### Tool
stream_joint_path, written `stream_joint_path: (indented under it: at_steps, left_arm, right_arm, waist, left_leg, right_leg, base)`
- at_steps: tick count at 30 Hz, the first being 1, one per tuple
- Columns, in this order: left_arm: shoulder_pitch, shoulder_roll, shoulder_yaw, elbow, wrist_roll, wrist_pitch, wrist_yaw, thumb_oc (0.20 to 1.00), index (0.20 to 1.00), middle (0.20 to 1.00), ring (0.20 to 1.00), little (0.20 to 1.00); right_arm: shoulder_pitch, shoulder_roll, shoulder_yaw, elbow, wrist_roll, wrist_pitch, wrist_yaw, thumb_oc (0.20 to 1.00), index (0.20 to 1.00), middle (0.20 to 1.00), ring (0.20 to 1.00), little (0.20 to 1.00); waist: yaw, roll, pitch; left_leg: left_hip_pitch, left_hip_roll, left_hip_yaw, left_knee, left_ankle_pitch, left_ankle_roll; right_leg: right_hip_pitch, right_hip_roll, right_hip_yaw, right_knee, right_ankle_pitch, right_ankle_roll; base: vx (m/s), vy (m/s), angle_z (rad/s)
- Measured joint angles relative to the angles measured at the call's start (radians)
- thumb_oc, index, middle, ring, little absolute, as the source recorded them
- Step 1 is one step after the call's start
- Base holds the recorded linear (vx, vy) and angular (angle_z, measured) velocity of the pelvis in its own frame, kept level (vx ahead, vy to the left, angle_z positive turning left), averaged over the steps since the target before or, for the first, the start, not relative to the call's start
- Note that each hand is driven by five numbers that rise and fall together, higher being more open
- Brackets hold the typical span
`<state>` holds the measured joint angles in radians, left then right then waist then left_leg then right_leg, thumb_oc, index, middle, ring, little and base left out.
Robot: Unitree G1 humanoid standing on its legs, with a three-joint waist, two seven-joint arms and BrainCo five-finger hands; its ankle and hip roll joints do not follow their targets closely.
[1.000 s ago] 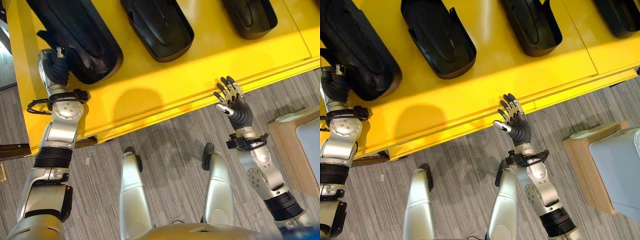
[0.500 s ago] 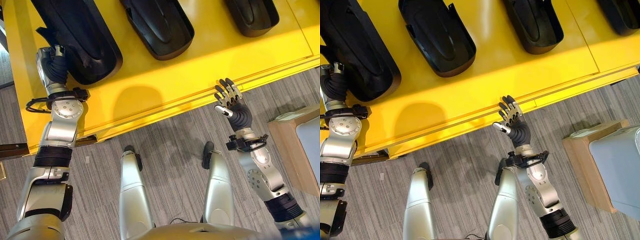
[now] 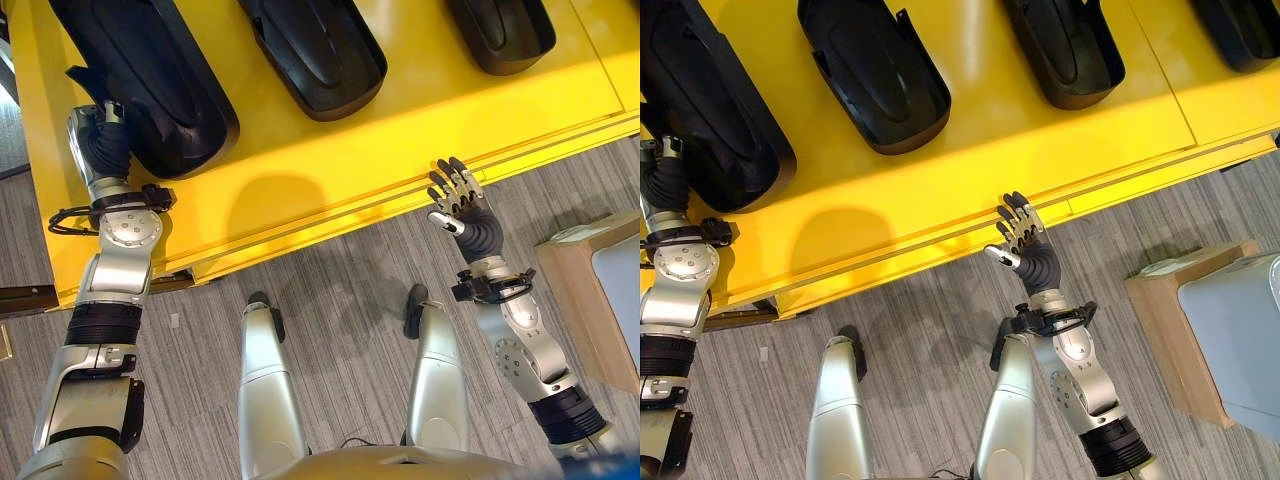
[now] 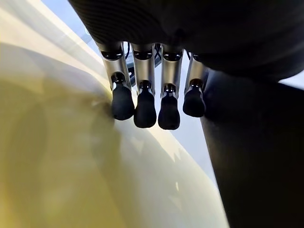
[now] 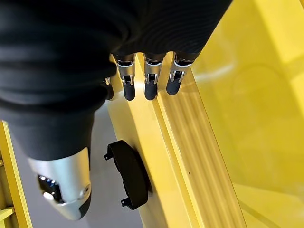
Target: Move parts from the plastic box to the shelf.
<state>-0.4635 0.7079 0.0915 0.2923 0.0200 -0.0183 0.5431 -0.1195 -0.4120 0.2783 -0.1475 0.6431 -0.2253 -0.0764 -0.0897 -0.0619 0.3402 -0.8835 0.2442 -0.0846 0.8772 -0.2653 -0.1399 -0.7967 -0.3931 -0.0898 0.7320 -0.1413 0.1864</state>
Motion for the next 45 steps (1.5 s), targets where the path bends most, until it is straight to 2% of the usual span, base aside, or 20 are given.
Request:
stream_joint_path:
  at_steps: [10, 11, 12, 25, 34, 38, 40, 45]
  left_arm:
    - [0.019, 0.000, 0.008, 0.001, 0.000, 0.003, 0.000, 0.200, 0.200, 0.200, 0.200, 0.200]
    - [0.019, 0.000, 0.008, 0.001, 0.000, 0.003, 0.000, 0.655, 0.655, 0.655, 0.655, 0.655]
    - [0.020, 0.000, 0.009, 0.001, 0.000, 0.004, 0.000, 1.000, 1.000, 1.000, 1.000, 1.000]
    - [0.059, -0.028, 0.069, -0.017, -0.003, 0.001, 0.000, 1.000, 1.000, 1.000, 1.000, 1.000]
    - [0.134, -0.032, 0.109, -0.043, -0.041, -0.019, 0.000, 1.000, 1.000, 1.000, 1.000, 1.000]
    - [0.193, -0.036, 0.146, -0.084, -0.048, -0.032, 0.001, 1.000, 1.000, 1.000, 1.000, 1.000]
    - [0.267, -0.057, 0.183, -0.176, -0.043, -0.031, 0.002, 1.000, 1.000, 1.000, 1.000, 1.000]
    - [0.332, -0.070, 0.203, -0.263, -0.027, -0.032, 0.009, 1.000, 1.000, 1.000, 1.000, 1.000]
  right_arm:
    - [0.001, 0.000, 0.000, -0.001, 0.000, 0.000, 0.004, 1.000, 1.000, 1.000, 1.000, 1.000]
    - [0.000, 0.000, 0.000, -0.002, 0.000, 0.000, 0.004, 1.000, 1.000, 1.000, 1.000, 1.000]
    - [0.000, 0.000, 0.000, -0.002, 0.000, 0.000, 0.004, 1.000, 1.000, 1.000, 1.000, 1.000]
    - [0.008, -0.001, -0.002, -0.013, 0.000, 0.000, 0.004, 1.000, 1.000, 1.000, 1.000, 1.000]
    - [0.010, -0.025, -0.017, -0.014, 0.000, 0.001, 0.004, 1.000, 1.000, 1.000, 1.000, 1.000]
    - [0.010, -0.029, -0.029, -0.014, 0.000, 0.001, 0.004, 1.000, 1.000, 1.000, 1.000, 1.000]
    - [0.010, -0.029, -0.039, -0.017, 0.000, 0.000, 0.003, 1.000, 1.000, 1.000, 1.000, 1.000]
    - [0.019, -0.038, -0.060, -0.022, -0.001, 0.000, -0.006, 1.000, 1.000, 1.000, 1.000, 1.000]
  waist:
    - [0.000, 0.004, 0.001]
    - [0.000, 0.005, 0.002]
    - [0.000, 0.006, 0.002]
    - [0.004, 0.009, 0.003]
    - [0.028, 0.021, 0.008]
    - [0.031, 0.022, 0.009]
    - [0.038, 0.022, 0.009]
    - [0.054, 0.021, 0.009]
  left_leg:
    - [0.008, 0.000, 0.005, -0.002, 0.000, 0.000]
    - [0.008, 0.000, 0.005, -0.002, 0.000, 0.000]
    - [0.008, 0.000, 0.005, -0.002, 0.000, 0.000]
    - [0.009, 0.000, 0.006, -0.002, 0.000, 0.000]
    - [0.011, 0.000, 0.006, -0.004, 0.000, 0.000]
    - [0.011, -0.001, 0.007, -0.005, 0.000, 0.000]
    - [0.011, -0.001, 0.007, -0.005, 0.000, 0.000]
    - [0.010, -0.003, 0.006, -0.006, 0.000, 0.000]
  right_leg:
    - [0.002, 0.000, 0.006, 0.000, 0.000, 0.000]
    - [0.002, 0.000, 0.006, 0.000, 0.000, 0.000]
    - [0.002, 0.000, 0.006, 0.000, 0.000, 0.000]
    - [0.002, 0.000, 0.008, 0.000, 0.000, 0.000]
    - [0.003, 0.000, 0.009, 0.001, -0.001, 0.000]
    - [0.003, 0.000, 0.009, 0.002, -0.002, 0.000]
    - [0.004, -0.002, 0.008, 0.002, -0.003, 0.000]
    - [0.005, -0.002, 0.008, 0.003, -0.004, 0.001]
  base:
    - [0.00, 0.000, 0.00]
    - [0.00, 0.000, 0.00]
    - [0.00, 0.000, 0.00]
    - [0.00, 0.000, 0.00]
    - [0.00, 0.000, 0.00]
    - [0.00, 0.000, 0.00]
    - [0.00, 0.000, 0.00]
    - [0.00, 0.000, 0.00]
